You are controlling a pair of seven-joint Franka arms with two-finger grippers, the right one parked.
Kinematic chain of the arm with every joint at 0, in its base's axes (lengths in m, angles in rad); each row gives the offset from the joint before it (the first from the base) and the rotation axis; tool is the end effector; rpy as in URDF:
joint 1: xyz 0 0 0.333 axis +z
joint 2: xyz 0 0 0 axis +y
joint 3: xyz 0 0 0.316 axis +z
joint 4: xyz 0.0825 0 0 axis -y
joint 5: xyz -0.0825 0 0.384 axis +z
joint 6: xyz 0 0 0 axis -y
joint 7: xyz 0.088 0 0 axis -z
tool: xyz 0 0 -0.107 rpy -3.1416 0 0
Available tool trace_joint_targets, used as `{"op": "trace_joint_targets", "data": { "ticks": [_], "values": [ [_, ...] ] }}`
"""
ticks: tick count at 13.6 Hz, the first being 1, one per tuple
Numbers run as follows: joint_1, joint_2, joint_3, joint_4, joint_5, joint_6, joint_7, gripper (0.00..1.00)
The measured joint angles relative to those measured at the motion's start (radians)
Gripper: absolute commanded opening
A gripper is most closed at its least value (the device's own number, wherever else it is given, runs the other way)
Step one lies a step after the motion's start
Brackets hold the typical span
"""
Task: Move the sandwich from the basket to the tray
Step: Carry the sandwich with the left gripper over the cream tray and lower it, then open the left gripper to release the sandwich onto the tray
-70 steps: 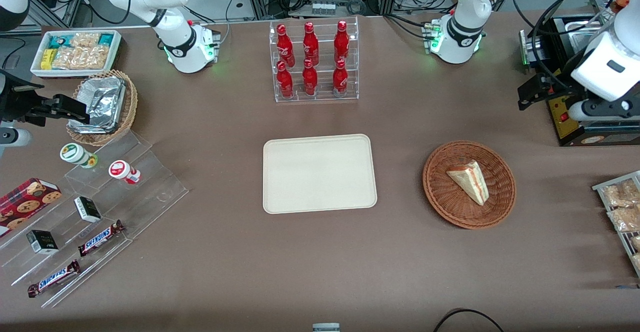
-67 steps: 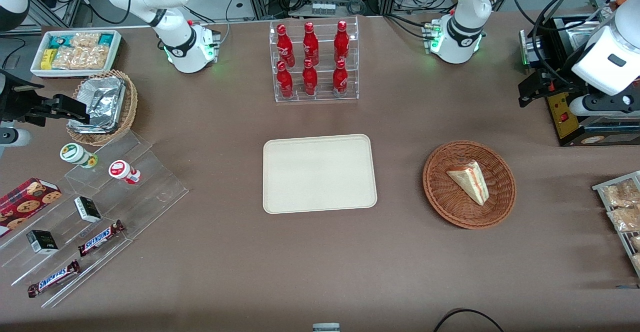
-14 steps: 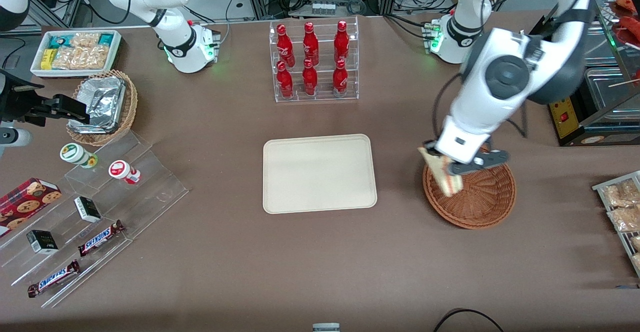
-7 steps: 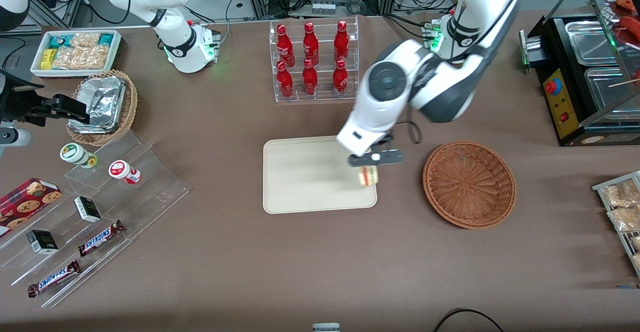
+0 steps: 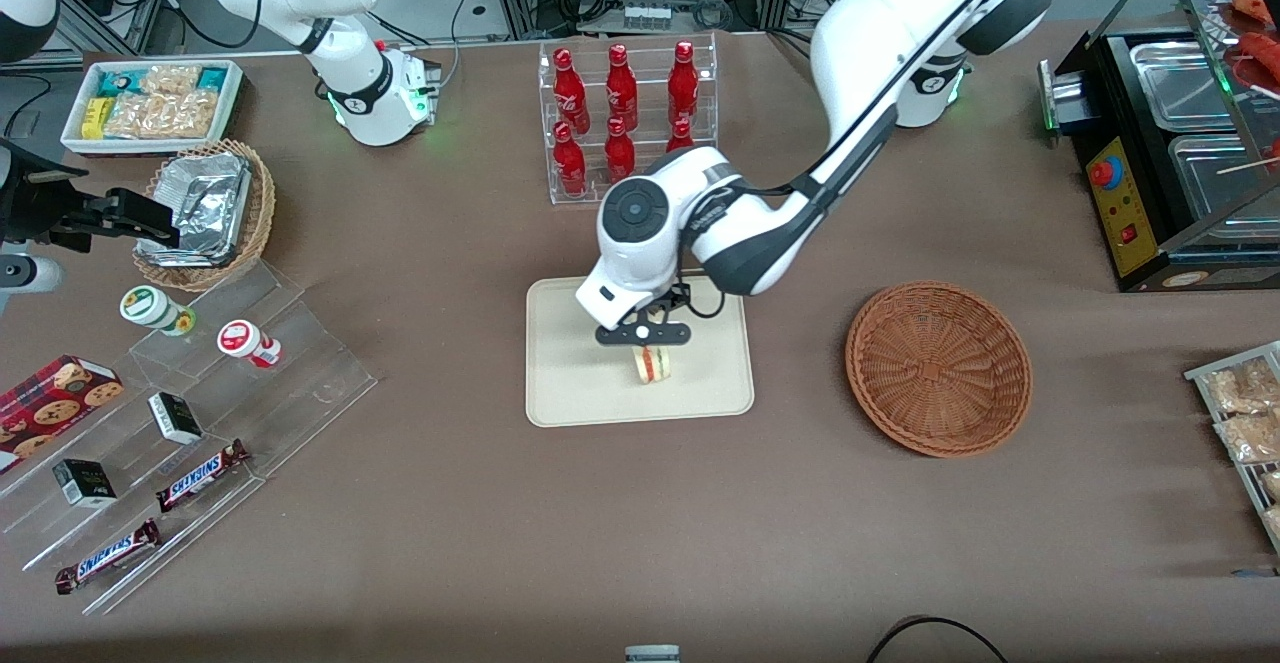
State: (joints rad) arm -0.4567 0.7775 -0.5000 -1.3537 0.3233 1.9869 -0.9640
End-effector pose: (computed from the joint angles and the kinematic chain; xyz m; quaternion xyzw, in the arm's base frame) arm 0.4965 -0.5308 0.2929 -0.9993 0.0086 0.0367 0.0045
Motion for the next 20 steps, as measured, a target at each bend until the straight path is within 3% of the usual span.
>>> {"op": "trace_joint_targets", "data": {
  "ticks": [6,8,9,15,20],
  "values": [
    [-0.037,0.075,0.001,0.001,0.079,0.066,-0.002,0.01],
    [-0.042,0.088,0.001,0.001,0.097,0.069,-0.002,0.94],
    [-0.042,0.093,0.001,0.001,0.106,0.07,-0.002,1.0],
    [-0.032,0.07,0.001,0.046,0.103,0.066,-0.008,1.0],
    [0.09,-0.154,0.004,0.074,-0.046,-0.086,-0.017,1.0]
  ]
}}
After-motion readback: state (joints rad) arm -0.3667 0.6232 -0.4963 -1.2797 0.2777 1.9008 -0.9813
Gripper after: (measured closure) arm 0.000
